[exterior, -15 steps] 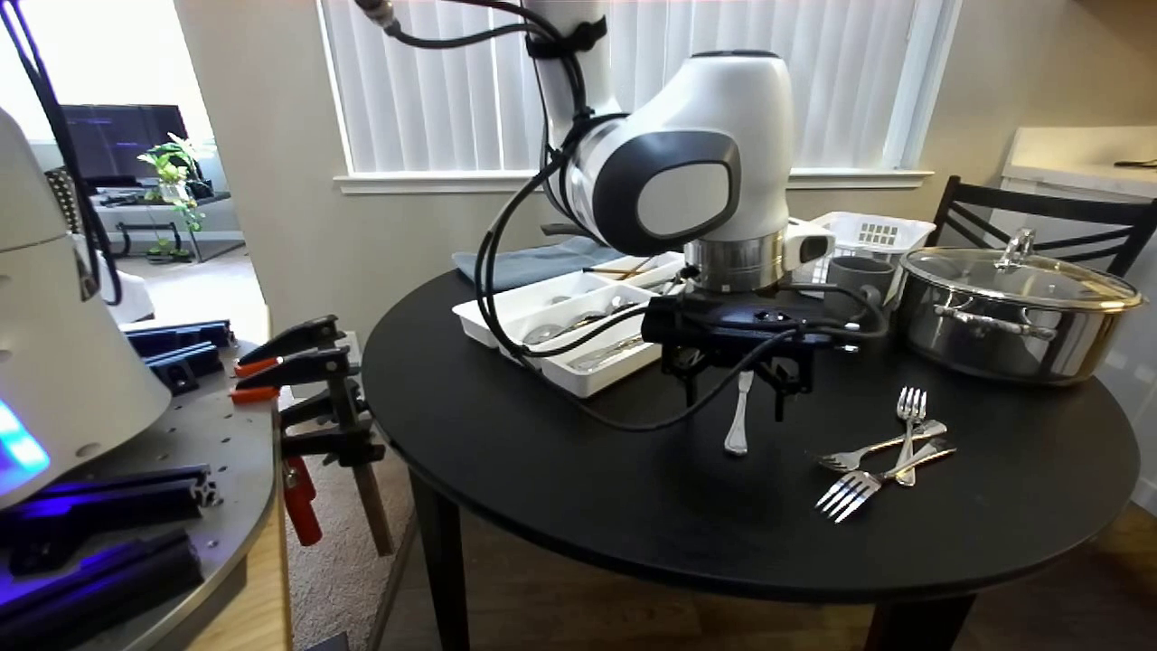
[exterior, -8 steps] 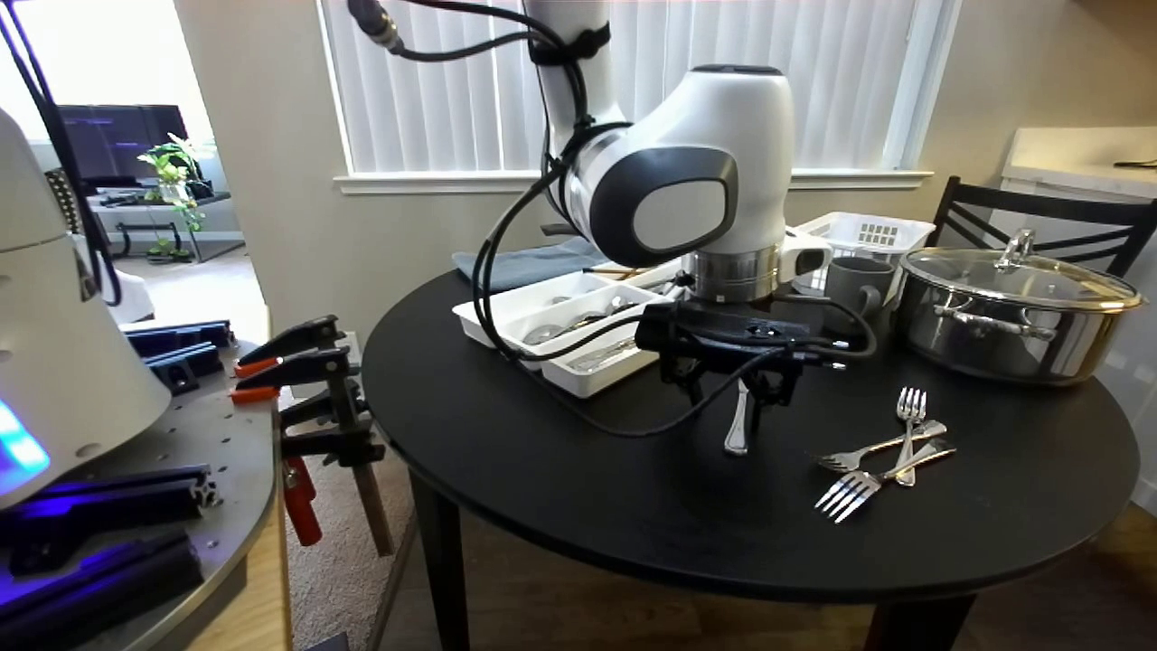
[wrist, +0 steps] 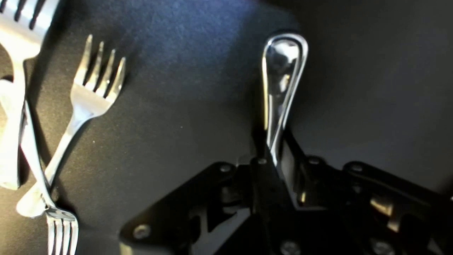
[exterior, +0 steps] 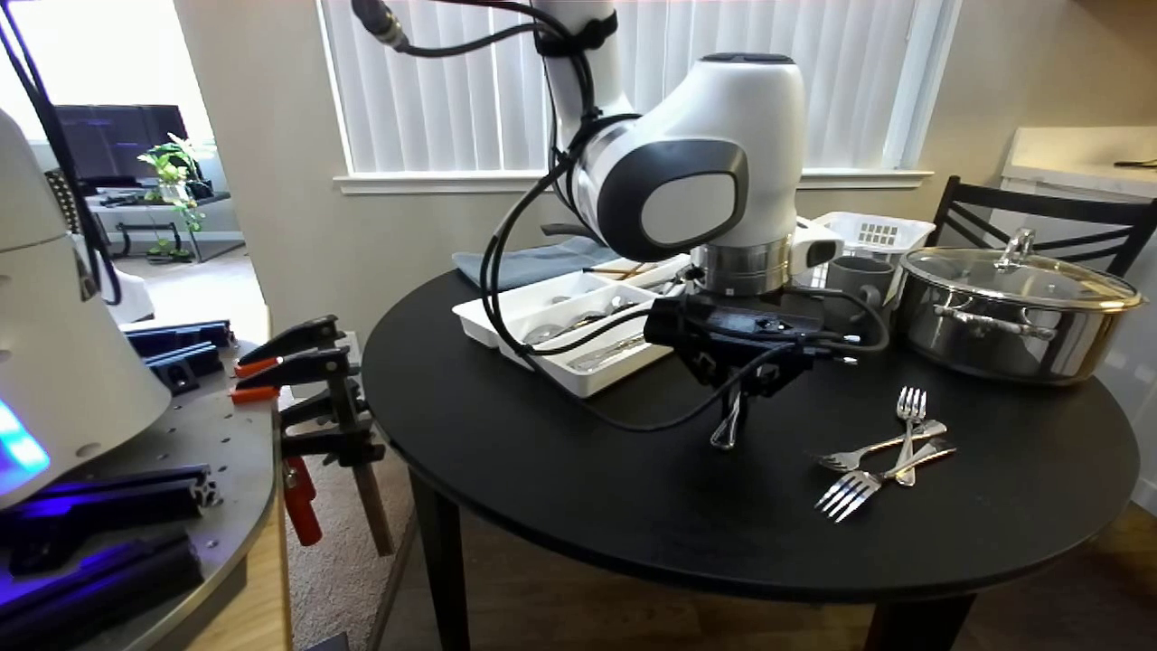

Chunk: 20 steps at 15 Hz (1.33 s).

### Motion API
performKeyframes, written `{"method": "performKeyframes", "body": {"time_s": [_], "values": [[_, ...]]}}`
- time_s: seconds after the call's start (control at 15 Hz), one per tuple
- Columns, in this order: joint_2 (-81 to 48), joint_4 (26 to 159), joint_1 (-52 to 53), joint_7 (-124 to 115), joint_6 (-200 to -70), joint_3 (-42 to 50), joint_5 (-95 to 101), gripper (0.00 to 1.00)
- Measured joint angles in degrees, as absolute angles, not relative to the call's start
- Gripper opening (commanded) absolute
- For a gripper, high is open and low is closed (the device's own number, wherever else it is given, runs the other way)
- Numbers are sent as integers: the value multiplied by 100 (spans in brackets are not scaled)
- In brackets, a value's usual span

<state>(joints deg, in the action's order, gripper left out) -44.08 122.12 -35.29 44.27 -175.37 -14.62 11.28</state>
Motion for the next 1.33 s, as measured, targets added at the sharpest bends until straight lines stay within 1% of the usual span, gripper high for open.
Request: {"method": "performKeyframes", "body": {"time_s": [0.27, 0.6, 0.93, 1.33], "values": [[-4431, 12205, -3588, 4427, -17514, -1566, 1126, 3], [-4303, 12196, -3782, 4157, -17223, -2010, 799, 3], [-3628, 12212, -3285, 2945, -17161, -1839, 414, 3], [-3042, 12315, -2773, 2505, -15790, -1934, -386, 3]]}}
